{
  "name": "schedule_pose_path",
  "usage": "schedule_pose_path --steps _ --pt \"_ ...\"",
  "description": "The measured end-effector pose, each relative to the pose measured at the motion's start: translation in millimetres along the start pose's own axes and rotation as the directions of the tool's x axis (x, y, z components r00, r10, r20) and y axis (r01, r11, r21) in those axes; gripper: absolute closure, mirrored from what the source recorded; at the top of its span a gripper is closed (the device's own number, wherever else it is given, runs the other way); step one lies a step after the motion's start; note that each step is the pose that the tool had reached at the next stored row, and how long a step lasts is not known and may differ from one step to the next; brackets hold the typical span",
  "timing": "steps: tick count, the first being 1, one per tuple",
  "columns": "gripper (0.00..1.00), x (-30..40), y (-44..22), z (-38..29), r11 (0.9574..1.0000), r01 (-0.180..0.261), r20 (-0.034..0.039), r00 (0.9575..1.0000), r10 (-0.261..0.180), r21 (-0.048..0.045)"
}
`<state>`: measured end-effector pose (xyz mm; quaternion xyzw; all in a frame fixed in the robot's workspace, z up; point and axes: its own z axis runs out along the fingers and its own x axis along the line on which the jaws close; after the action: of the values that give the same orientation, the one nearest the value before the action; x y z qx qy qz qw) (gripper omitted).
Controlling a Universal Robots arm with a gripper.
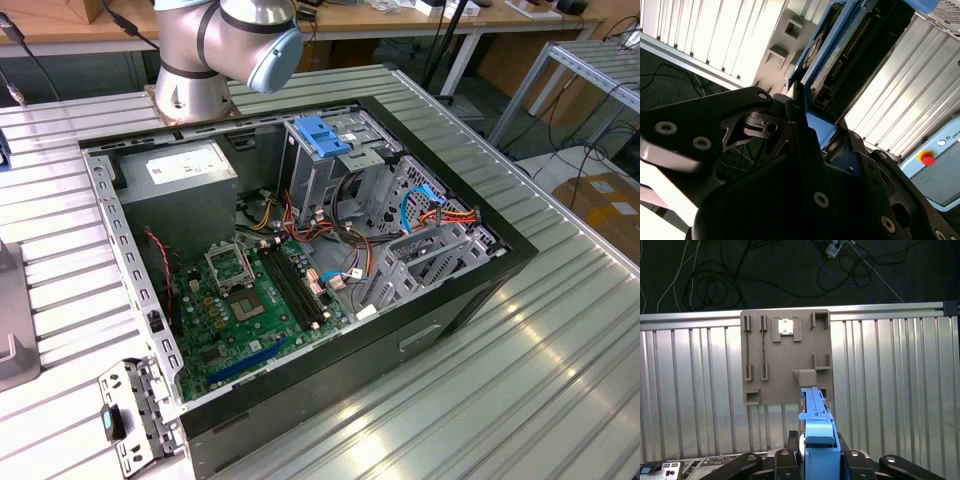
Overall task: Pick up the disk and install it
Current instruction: 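Pick up the disk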
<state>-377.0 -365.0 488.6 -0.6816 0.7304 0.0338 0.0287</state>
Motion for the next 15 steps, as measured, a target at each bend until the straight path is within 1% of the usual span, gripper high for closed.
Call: schedule_pose_path --steps 15 --pt "0.63 -0.4 -5.8 0.0 1.0000 0.000 -0.0001 1.0000 0.000 -0.0001"
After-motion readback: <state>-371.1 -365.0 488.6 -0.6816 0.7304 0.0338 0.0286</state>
